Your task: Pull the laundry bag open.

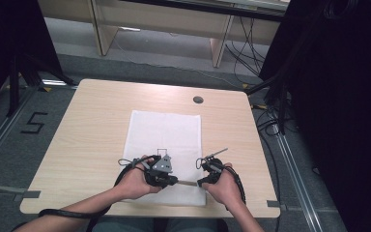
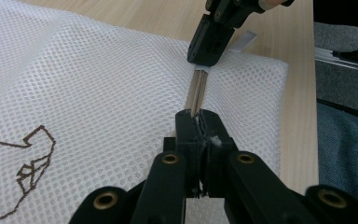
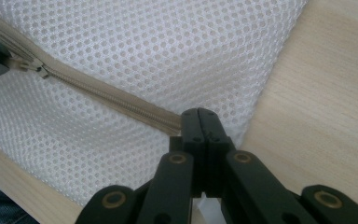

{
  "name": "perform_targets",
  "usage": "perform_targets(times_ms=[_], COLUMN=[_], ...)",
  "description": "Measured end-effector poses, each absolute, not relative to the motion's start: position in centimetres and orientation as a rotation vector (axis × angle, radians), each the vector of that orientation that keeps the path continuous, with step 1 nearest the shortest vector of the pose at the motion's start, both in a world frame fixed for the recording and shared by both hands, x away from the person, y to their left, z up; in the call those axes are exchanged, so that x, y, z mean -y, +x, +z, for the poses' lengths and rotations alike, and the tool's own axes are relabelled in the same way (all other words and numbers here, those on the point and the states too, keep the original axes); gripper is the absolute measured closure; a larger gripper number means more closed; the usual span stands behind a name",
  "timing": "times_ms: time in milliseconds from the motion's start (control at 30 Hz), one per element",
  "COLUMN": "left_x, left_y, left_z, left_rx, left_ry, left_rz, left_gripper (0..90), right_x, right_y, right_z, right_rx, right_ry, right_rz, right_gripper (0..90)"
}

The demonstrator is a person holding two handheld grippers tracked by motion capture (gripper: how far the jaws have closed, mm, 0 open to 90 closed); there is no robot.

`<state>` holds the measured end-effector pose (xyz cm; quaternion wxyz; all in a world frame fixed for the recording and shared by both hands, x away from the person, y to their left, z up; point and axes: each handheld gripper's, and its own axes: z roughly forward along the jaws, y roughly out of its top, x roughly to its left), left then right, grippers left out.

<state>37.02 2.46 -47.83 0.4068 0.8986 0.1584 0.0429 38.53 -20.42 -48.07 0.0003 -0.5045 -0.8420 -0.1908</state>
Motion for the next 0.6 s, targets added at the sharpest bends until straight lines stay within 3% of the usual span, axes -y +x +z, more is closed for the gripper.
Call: perform_targets(times_ms=[600], left_x=[-2.92], left_y=[36.95], left_z=[-47.76], left_rx=[-0.416], left_ry=[2.251], left_rz=[0.1], left_gripper=[87.3], right_x=[20.22], right_y=[38.33], right_z=[-47.89], right_rx=[2.601], right_ry=[-1.637], right_rz=[-0.565], right_gripper=[90.0])
